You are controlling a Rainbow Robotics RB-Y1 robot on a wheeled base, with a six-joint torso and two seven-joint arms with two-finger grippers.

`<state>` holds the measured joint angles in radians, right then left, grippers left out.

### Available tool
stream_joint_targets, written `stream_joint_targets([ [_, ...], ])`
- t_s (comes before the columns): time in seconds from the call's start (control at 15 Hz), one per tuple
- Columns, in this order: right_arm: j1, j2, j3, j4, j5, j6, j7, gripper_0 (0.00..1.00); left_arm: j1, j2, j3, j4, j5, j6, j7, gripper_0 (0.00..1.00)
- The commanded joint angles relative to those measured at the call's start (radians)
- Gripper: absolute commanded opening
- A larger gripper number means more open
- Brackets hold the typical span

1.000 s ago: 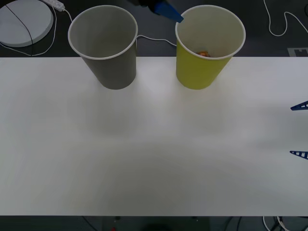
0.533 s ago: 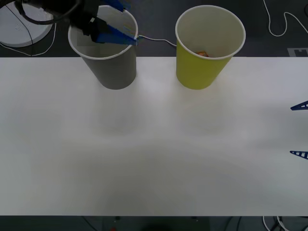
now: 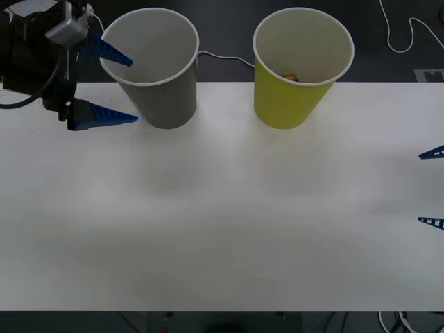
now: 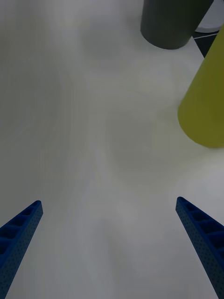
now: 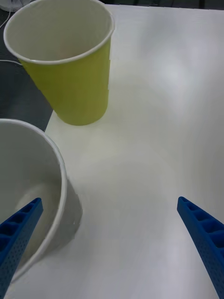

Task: Put the can into the green bin and the plastic bottle into the gray bin

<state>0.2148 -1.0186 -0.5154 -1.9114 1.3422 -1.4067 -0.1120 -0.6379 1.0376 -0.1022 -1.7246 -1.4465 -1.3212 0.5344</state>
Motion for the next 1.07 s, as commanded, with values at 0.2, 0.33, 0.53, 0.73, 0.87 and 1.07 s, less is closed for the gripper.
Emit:
stream_joint_targets([
  [0.2, 0.000, 0.000, 0.000, 0.000, 0.000, 0.000, 0.000, 1.00, 0.234, 0.022, 0.150, -0.093, 0.018, -0.006, -0.155, 1.00],
  [0.33, 0.000, 0.000, 0.000, 0.000, 0.000, 0.000, 0.000, 1.00, 0.322, 0.024, 0.216, -0.132, 0.018, -0.006, -0.206, 1.00],
  [0.53, 0.000, 0.000, 0.000, 0.000, 0.000, 0.000, 0.000, 1.00, 0.466, 0.024, 0.302, -0.182, 0.018, -0.023, -0.298, 1.00],
  [0.73, 0.000, 0.000, 0.000, 0.000, 0.000, 0.000, 0.000, 1.00, 0.578, 0.024, 0.374, -0.250, 0.015, -0.027, -0.324, 1.00],
  [0.87, 0.000, 0.000, 0.000, 0.000, 0.000, 0.000, 0.000, 1.00, 0.632, 0.024, 0.398, -0.273, 0.017, -0.027, -0.381, 1.00],
  [1.07, 0.000, 0.000, 0.000, 0.000, 0.000, 0.000, 0.000, 1.00, 0.670, 0.024, 0.400, -0.273, 0.012, -0.036, -0.429, 1.00],
])
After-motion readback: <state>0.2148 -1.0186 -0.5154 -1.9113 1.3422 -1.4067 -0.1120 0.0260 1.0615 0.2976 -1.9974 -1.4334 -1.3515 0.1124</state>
